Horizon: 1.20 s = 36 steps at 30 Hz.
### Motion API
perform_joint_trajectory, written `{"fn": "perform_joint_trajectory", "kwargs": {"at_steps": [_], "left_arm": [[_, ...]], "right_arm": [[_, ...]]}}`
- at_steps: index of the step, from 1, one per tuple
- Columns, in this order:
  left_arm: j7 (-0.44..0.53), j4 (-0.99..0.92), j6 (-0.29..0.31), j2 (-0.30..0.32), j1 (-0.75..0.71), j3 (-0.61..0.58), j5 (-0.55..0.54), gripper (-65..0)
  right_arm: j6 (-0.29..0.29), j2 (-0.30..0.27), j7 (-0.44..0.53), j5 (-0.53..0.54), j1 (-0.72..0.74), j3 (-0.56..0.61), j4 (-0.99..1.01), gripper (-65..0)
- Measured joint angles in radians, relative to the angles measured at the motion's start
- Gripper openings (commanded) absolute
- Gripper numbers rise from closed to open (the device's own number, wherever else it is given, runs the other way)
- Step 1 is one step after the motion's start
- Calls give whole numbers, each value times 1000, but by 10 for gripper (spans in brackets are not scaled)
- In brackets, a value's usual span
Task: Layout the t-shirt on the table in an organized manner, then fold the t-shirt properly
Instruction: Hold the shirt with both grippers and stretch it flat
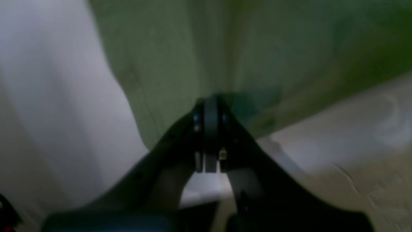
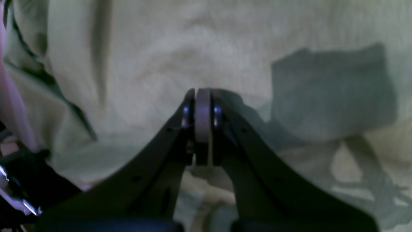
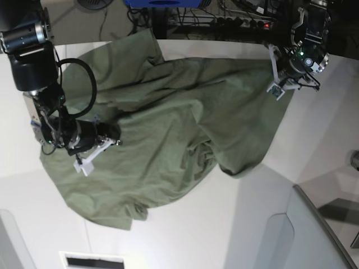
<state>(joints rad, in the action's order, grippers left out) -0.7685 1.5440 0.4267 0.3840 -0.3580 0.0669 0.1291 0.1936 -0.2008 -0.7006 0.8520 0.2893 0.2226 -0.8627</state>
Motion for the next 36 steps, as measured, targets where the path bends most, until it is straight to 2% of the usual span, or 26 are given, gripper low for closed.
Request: {"fn": "perform_joint_trajectory", "kwargs": {"at_steps": [3, 8, 12, 15, 19, 21, 25, 26, 28, 31, 36], "left_arm": [[-71, 106, 10, -18, -41, 34, 4, -650], [-75, 201, 9, -14, -32, 91, 2, -650], [-89, 171, 16, -20, 105, 77, 0, -650], [-67, 21, -4, -48, 291, 28, 13, -650], [-74, -307, 13, -115, 492, -58, 10, -650], [-15, -441, 3, -146, 576, -100, 9, -650], [107, -623, -158, -176, 696, -187, 3, -650], [127, -658, -173, -179, 710, -201, 10, -650], [186, -710, -196, -178, 733, -206, 0, -650], [203, -738, -207, -166, 744, -206, -2, -650], [231, -708, -214, -55, 676, -202, -10, -650]], "right_arm": [[0, 0, -1, -2, 5, 0, 0, -633], [-1, -19, 3, 0, 10, 0, 0, -633], [-58, -25, 2, -2, 9, -1, 0, -633], [-55, -24, 5, 2, 10, 1, 0, -633], [-55, -19, 2, 3, 10, 6, 0, -633], [-54, -17, -5, 4, 10, 6, 0, -635], [-56, -20, -5, 2, 9, 4, 0, -635], [-55, -21, -5, 2, 9, 3, 0, -635], [-55, -20, -5, 2, 9, 2, 0, -635], [-56, -20, -6, 1, 9, 2, 0, -635], [-56, -46, -1, -2, 8, -1, 0, -635]]}}
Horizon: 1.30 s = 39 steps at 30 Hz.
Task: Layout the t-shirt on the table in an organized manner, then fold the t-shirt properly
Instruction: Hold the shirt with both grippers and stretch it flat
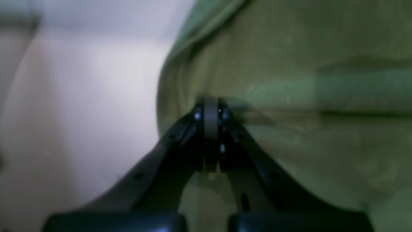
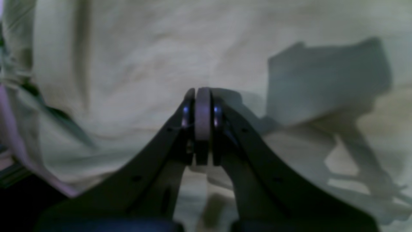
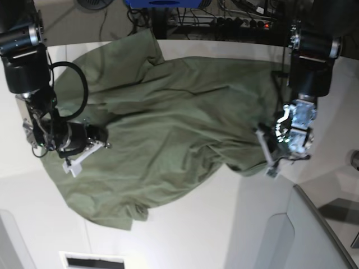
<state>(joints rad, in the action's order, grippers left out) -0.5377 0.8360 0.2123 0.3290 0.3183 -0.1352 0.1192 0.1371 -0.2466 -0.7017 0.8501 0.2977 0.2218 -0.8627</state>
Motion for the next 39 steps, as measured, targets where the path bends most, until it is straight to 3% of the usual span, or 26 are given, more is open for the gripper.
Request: {"fn": "perform_joint_trajectory", "kwargs": {"at_steps": [3, 7, 12, 18, 22, 27, 32, 35, 39], "left_arm": [[-21, 76, -14, 58, -87, 28, 11, -650], [-44, 214, -27, 56, -224, 140, 23, -650], [-137, 350, -11, 51, -311, 179, 15, -650], [-181, 496, -6, 17, -290, 180, 8, -650], [-230, 509, -11, -5, -238, 183, 18, -650], [-213, 396, -7, -56, -144, 171, 10, -650], [-210, 275, -7, -77, -69, 171, 17, -650], [-153, 207, -7, -79, -50, 172, 85, -650], [-100, 165, -11, -86, -68, 184, 200, -650]], "right_arm": [[-3, -2, 2, 3, 0, -1, 0, -635], [-1, 6, 41, 6, -6, 0, 0, -635], [-164, 2, 56, 26, -3, -2, -5, -635], [-187, 3, 47, -2, -47, 8, -172, -636], [-177, 8, 46, 6, -26, 50, -258, -630], [-158, 19, 72, 5, 148, 247, -32, -630], [49, 86, 85, 11, 231, 317, 145, -633], [68, 109, 135, 11, 260, 317, 246, -633], [58, 78, 164, 31, 255, 290, 341, -636]]}}
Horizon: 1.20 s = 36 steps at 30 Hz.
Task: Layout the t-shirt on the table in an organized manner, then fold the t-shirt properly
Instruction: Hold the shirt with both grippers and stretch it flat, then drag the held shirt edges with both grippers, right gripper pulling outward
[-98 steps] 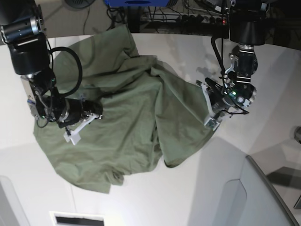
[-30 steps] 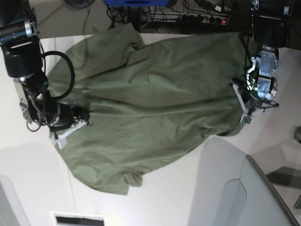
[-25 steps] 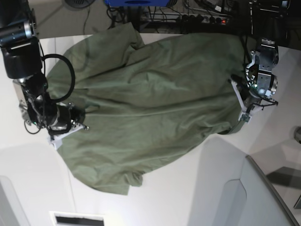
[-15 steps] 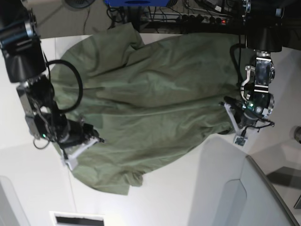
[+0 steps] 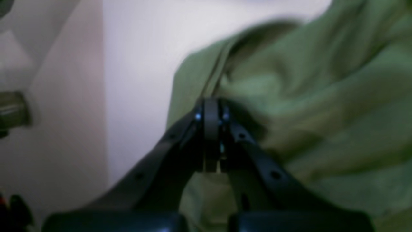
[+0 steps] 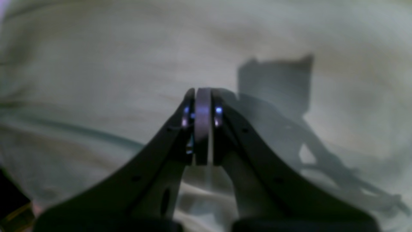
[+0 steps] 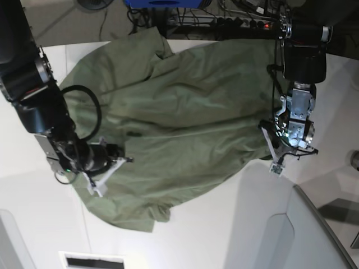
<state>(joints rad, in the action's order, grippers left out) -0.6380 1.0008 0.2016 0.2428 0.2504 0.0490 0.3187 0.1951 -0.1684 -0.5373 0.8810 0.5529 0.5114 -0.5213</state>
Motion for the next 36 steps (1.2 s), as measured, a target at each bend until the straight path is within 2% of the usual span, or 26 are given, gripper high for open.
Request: {"fn": "perform_joint_trajectory", "kwargs": {"at_steps": [2, 7, 8, 11, 14, 17, 19, 23, 27, 29, 31, 33, 36], "left_arm": [[14, 4, 0, -2, -14, 0, 1, -650], [19, 10, 0, 14, -36, 0, 11, -650], [17, 21, 0, 19, -46, 0, 12, -650], [14, 66, 0, 21, -79, 1, 14, -650], [15, 119, -61, 35, -117, 0, 12, -650], [14, 144, -65, 49, -137, 3, 14, -650], [17, 154, -63, 42, -155, 47, 11, -650], [2, 247, -62, 40, -219, 126, 11, -650], [14, 389, -65, 41, -287, 128, 12, -650], [18, 449, -64, 24, -336, 116, 8, -650], [0, 491, -63, 9, -388, 83, 10, -650], [1, 531, -60, -6, -428, 45, 5, -650], [13, 552, -60, -24, -447, 0, 5, -650]], "right_arm": [[-50, 1, 3, 7, -15, -64, 14, -636], [-110, -20, 24, 34, -104, -200, -67, -636], [-136, -27, 22, 34, -124, -218, -96, -636], [-249, -41, 23, 36, -182, -272, -184, -636], [-354, -41, 27, 30, -235, -302, -278, -636], [-462, -41, 27, 28, -271, -322, -345, -636], [-518, -39, 19, 14, -286, -326, -386, -636], [-535, -52, -11, -32, -357, -322, -531, -636], [-523, -49, -60, -92, -316, -200, -631, -636], [-507, -30, -105, -106, -230, -146, -598, -636], [-510, 3, -103, -130, -162, -128, -531, -636], [-501, 23, -118, -111, -141, -142, -455, -636], [-518, 28, -121, -132, -148, -209, -339, -635]]}}
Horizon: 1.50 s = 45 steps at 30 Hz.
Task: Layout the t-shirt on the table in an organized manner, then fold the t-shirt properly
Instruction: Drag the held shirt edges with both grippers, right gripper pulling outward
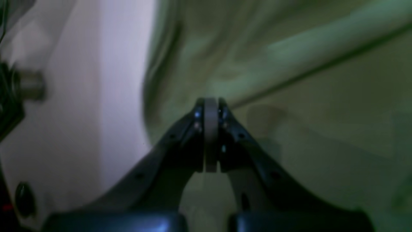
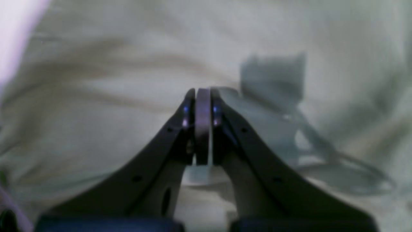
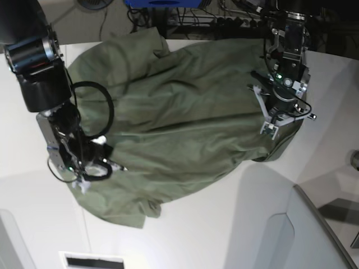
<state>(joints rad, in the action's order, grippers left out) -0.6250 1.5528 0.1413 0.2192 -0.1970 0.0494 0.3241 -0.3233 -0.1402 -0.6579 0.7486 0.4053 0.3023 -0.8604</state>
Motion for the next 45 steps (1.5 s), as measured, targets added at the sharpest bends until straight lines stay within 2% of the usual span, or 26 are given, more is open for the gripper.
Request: {"fn": "perform_joint_trajectory", "kwargs": {"at_steps": [2, 4, 9, 13, 17, 21, 28, 33, 36, 39, 42, 43, 45], "left_arm": [[5, 1, 2, -3, -7, -14, -2, -650], [1, 1, 0, -12, -12, -11, -2, -650], [2, 1, 0, -14, -7, -6, 0, -650], [1, 1, 0, -7, 0, -4, 1, -650], [1, 1, 0, -5, 3, 0, 0, -650], [2, -8, 0, -3, 25, -1, 0, -650], [1, -30, 0, 6, 58, 0, 0, -650], [-3, -73, 0, 2, 106, -9, 1, -650], [-16, -75, -3, -31, 150, -9, -16, -650], [6, -100, 4, -50, 216, -19, -56, -650], [2, -208, -7, -43, 287, -37, -45, -650], [-3, -245, -8, -42, 303, -42, -42, -650], [0, -290, -6, -42, 317, -47, -47, -650]], "right_arm": [[19, -8, 12, 20, 8, -51, 57, -635], [6, -9, 40, 2, 30, -84, 104, -635], [24, -22, 38, 29, 10, -149, 121, -636], [-40, -19, 53, 51, -39, -212, 78, -636], [-68, -29, 64, 56, -131, -252, -35, -636], [-174, -42, 55, 49, -209, -299, -142, -636], [-224, -56, -46, 28, -342, -412, -306, -636], [-258, -58, -85, 2, -396, -407, -423, -636], [-229, -68, -75, -11, -385, -334, -509, -636], [-114, -69, -84, 6, -315, -213, -533, -636], [-37, -72, -122, 3, -253, -63, -533, -636], [-17, -69, -129, 4, -240, -15, -532, -636], [-17, -56, -138, 9, -211, 54, -529, -636]]}}
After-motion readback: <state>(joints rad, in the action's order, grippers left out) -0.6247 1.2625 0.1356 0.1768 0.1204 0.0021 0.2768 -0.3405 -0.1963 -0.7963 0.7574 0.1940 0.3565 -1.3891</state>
